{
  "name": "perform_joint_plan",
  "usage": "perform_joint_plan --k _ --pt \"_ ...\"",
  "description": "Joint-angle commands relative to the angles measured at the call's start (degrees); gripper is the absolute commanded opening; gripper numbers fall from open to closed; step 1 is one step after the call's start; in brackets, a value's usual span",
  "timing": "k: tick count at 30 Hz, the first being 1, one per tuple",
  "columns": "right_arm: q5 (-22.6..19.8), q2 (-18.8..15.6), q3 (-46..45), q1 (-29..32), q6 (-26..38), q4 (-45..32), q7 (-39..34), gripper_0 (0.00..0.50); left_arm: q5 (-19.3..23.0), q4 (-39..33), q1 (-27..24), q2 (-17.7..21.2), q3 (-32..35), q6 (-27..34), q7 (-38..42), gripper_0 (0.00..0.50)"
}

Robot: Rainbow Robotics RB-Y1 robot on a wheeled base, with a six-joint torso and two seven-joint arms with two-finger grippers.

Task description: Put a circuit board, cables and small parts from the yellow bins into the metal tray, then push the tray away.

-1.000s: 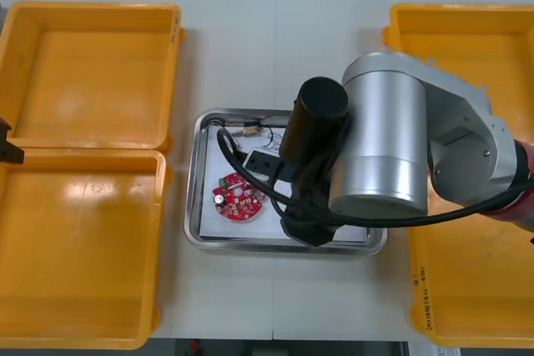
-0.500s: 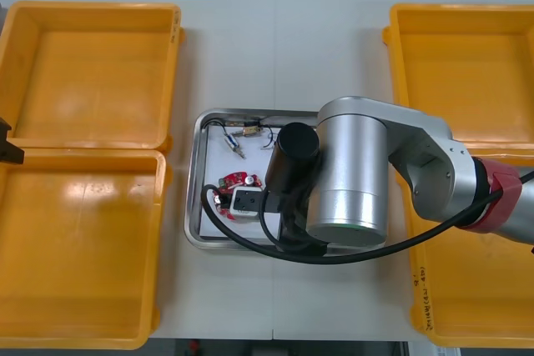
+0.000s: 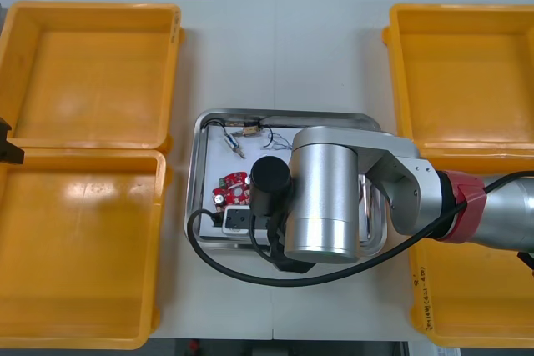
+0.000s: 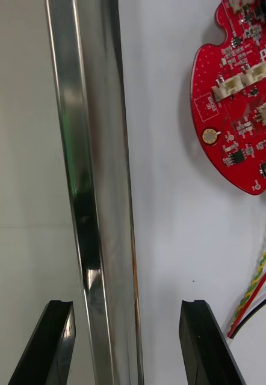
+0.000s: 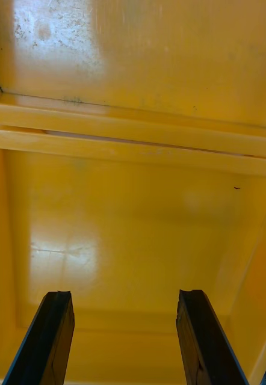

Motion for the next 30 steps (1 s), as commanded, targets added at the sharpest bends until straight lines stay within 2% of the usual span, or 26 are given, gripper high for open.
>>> perform_joint_plan --k 1,5,9,15,23,24,27,29,30 --pt "0.4 1.9 1.5 -1.1 -0.3 -0.1 0.7 0.500 0.1 -1.5 0.7 2.6 1.7 0.4 -5.2 0.500" --pt "1.3 2.6 2.6 -1.0 -0.4 0.9 0.7 0.500 0.1 -1.5 0.7 2.6 1.7 0.4 -5.2 0.500" --pt "4.4 3.3 4.3 -1.0 -0.7 1.9 0.6 0.500 0.1 -1.5 0.7 2.6 1.7 0.4 -5.2 0.500" --pt "4.8 4.6 4.4 -0.9 -0.8 2.8 0.5 0.500 0.1 -1.5 0.7 2.6 1.7 0.4 -5.2 0.500" --pt "5.7 4.5 4.4 -0.7 -1.2 3.2 0.4 0.500 0.1 -1.5 0.7 2.6 1.7 0.4 -5.2 0.500" --pt "5.7 4.6 4.4 -0.7 -1.2 3.1 0.4 0.462 0.1 -1.5 0.7 2.6 1.7 0.4 -5.2 0.500" --pt "5.8 4.5 4.4 -0.7 -1.1 3.1 0.4 0.182 0.1 -1.5 0.7 2.6 1.7 0.4 -5.2 0.500" --pt "6.0 4.6 4.4 -0.7 -1.2 3.1 0.4 0.110 0.1 -1.5 0.7 2.6 1.7 0.4 -5.2 0.500" --pt "6.2 4.5 4.4 -0.7 -1.2 2.9 0.5 0.090 0.1 -1.5 0.7 2.6 1.7 0.4 -5.2 0.500"
